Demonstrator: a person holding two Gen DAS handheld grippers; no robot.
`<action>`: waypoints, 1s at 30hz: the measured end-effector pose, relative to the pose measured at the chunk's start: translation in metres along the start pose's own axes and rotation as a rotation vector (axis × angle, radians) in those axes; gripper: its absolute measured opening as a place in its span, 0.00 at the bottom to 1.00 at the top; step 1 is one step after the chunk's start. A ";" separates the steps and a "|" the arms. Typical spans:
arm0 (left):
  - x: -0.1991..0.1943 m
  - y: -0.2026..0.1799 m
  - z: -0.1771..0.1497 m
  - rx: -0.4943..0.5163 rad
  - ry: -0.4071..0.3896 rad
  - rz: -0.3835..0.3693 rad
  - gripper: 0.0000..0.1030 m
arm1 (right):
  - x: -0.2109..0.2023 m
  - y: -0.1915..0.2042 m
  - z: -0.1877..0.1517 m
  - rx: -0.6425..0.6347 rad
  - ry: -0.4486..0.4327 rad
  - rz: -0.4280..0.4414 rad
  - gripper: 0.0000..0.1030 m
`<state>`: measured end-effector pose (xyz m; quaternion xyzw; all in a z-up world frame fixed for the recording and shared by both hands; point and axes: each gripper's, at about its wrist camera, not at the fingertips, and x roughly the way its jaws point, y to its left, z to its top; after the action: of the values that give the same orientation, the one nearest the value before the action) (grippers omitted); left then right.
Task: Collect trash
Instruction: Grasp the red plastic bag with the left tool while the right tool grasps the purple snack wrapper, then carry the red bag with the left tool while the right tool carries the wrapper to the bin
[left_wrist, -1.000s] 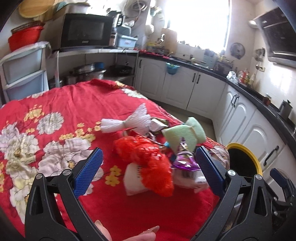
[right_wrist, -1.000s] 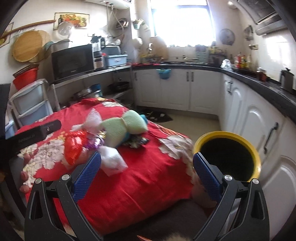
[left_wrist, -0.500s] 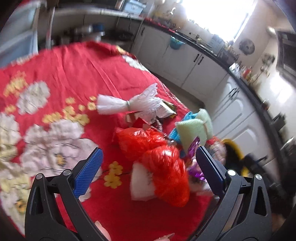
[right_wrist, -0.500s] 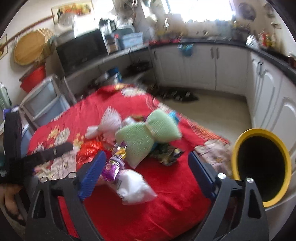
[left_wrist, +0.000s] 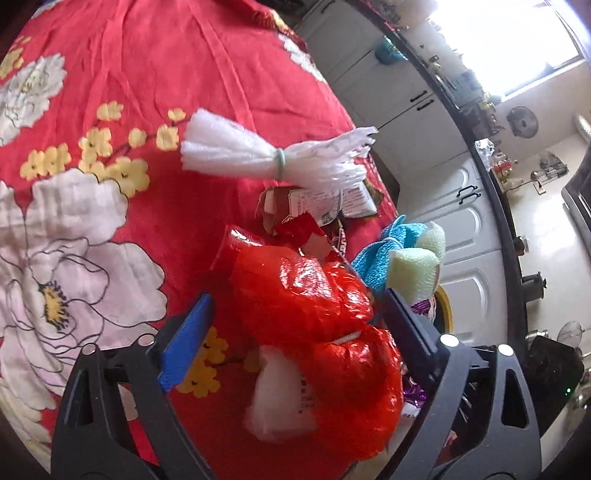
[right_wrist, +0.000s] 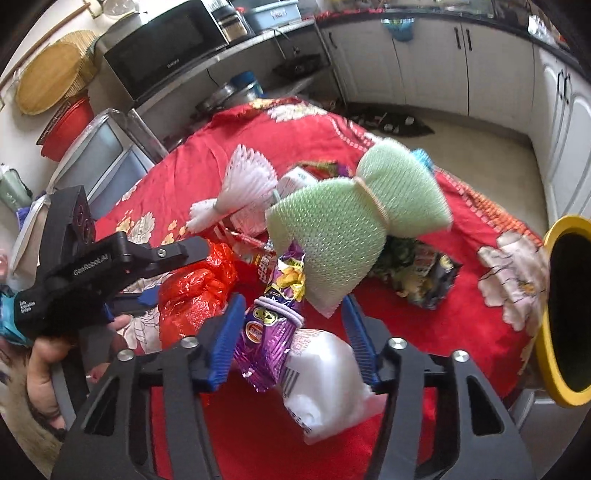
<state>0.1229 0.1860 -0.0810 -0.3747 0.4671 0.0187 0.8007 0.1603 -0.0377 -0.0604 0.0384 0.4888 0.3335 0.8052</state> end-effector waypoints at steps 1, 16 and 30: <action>0.002 0.001 0.001 -0.004 0.005 -0.007 0.69 | 0.001 0.000 0.000 0.007 0.004 0.010 0.44; -0.046 -0.016 0.002 0.087 -0.136 -0.031 0.22 | -0.018 0.005 0.005 -0.002 -0.062 0.054 0.23; -0.064 -0.117 -0.010 0.344 -0.283 -0.019 0.21 | -0.085 -0.033 0.007 0.038 -0.217 -0.002 0.23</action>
<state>0.1241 0.1167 0.0333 -0.2304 0.3429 -0.0163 0.9106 0.1569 -0.1106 -0.0053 0.0891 0.4051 0.3175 0.8527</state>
